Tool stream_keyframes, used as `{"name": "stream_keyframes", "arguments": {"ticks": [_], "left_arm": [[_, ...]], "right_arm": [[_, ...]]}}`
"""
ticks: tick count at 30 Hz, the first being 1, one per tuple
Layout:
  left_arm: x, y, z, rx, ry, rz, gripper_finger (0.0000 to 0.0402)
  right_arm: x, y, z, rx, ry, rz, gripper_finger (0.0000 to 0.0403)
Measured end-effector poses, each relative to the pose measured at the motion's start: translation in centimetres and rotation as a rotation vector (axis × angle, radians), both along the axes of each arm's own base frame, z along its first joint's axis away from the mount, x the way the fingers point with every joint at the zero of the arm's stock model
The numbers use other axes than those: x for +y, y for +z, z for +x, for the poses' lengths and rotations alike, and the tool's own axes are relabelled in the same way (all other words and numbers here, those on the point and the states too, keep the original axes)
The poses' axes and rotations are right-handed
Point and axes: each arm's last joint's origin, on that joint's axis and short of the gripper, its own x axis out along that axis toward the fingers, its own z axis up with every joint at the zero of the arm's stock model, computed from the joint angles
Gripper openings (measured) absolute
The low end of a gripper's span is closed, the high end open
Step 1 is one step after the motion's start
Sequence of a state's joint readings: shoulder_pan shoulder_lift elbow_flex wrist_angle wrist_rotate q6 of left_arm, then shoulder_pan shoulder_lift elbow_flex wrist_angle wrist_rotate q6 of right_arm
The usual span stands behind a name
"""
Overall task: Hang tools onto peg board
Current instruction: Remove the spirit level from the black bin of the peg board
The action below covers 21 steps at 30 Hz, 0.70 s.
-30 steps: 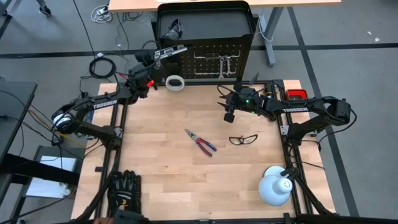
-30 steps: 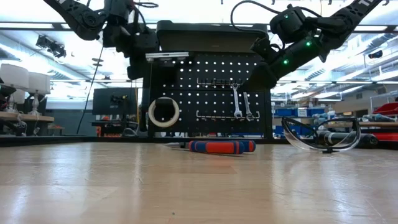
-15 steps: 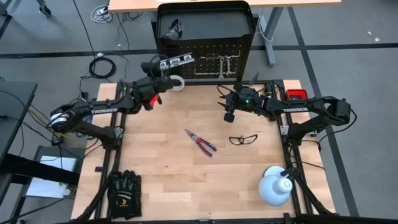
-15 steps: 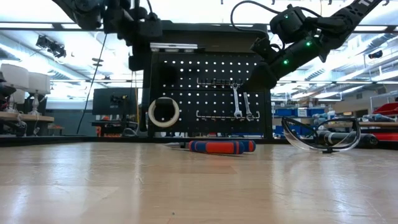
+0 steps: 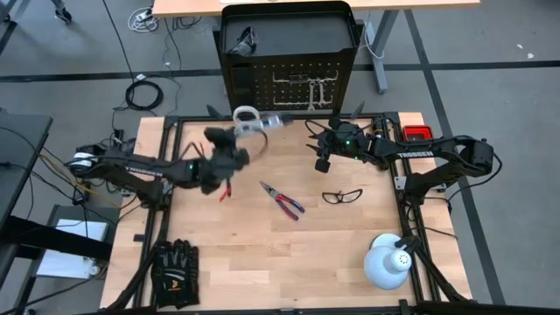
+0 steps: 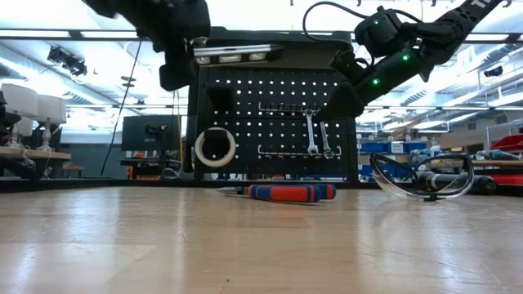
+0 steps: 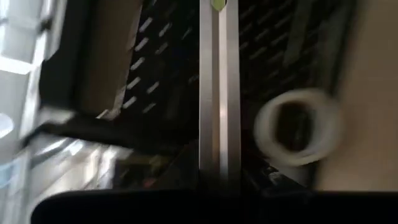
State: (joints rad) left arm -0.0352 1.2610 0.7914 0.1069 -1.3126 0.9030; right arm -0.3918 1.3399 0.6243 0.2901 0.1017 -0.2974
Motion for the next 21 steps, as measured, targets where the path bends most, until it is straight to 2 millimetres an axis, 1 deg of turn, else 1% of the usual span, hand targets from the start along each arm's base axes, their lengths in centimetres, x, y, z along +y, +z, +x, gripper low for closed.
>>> {"name": "stream_keyframes", "arguments": {"ticks": [3,5,7,11,13,18,21], "left_arm": [[-1.8,-1.2,-0.1,-0.084,-0.134,-0.124,0.0048],[-2.4,-1.8,-0.2,-0.201,-0.197,-0.265,0.0048],[-2.6,-2.5,-0.4,-0.328,-0.219,-0.452,0.0048],[-2.7,-2.9,-0.6,-0.48,-0.182,-0.887,0.0048],[-2.9,-3.3,-0.8,-0.526,-0.121,-1.056,0.0048],[-3.5,-4.0,-1.2,-0.585,0.014,-1.334,0.0048],[-4.0,-5.1,-1.1,-0.523,0.048,-1.474,0.0048]], "right_arm": [[0.2,0.0,0.1,-0.003,0.003,0.005,0.014],[0.3,0.0,0.1,0.001,0.008,0.01,0.014],[0.5,-0.1,0.1,0.007,0.011,0.022,0.014],[1.0,-0.2,0.3,-0.001,0.012,0.055,0.014],[1.3,-0.3,0.4,0.004,0.022,0.061,0.014],[2.0,-0.3,0.6,0.005,0.049,0.062,0.014],[2.3,-0.3,0.7,0.005,0.062,0.061,0.014]]}}
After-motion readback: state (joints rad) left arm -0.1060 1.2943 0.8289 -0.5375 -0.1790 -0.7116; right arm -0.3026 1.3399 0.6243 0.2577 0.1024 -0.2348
